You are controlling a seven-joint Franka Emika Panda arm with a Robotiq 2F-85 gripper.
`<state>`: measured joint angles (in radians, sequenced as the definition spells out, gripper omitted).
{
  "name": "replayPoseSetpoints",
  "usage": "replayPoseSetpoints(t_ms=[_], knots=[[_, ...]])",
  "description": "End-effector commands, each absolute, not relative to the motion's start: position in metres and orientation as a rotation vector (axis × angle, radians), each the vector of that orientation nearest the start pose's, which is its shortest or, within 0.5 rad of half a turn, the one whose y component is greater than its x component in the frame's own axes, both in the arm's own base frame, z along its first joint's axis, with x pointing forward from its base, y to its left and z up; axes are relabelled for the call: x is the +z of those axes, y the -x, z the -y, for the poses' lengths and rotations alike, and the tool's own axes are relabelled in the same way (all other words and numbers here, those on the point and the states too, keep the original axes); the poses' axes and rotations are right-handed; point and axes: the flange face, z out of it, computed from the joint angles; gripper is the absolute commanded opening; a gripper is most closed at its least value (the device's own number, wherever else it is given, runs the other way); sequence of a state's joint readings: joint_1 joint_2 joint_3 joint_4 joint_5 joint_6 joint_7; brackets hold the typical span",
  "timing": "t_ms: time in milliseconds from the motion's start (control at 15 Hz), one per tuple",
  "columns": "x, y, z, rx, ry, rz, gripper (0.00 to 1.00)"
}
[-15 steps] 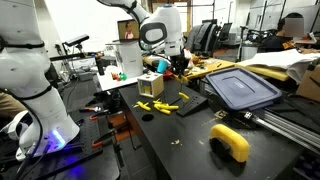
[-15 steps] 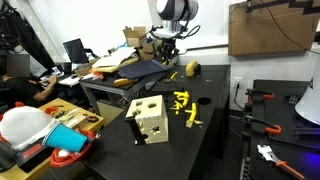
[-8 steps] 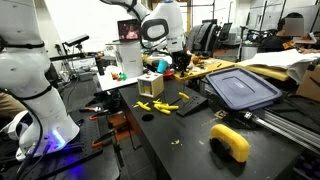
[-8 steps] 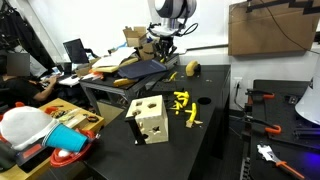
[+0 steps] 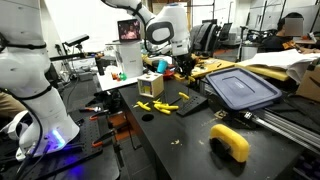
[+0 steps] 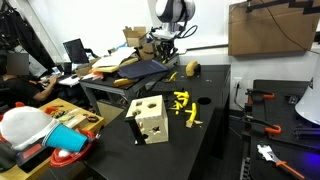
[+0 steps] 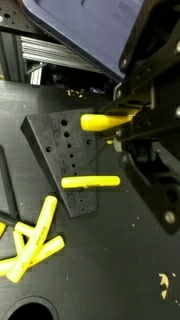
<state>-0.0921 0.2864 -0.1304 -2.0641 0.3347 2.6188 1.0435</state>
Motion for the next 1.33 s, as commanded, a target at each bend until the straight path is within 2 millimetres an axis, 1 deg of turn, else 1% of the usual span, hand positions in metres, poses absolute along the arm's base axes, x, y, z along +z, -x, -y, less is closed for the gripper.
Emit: replayPoseSetpoints(t_ms=[0, 267, 600, 800, 1267], knots=[[0.309, -0.603, 0.144, -0.233, 2.074, -1.985, 0.04], [0.29, -0.606, 0.144, -0.21, 2.094, -1.991, 0.04], [0.274, -0.61, 0.144, -0.203, 2.109, -1.99, 0.04], [0.269, -0.611, 0.144, -0.199, 2.115, -1.988, 0.04], [0.264, -0.616, 0.141, -0.19, 2.133, -1.963, 0.04]])
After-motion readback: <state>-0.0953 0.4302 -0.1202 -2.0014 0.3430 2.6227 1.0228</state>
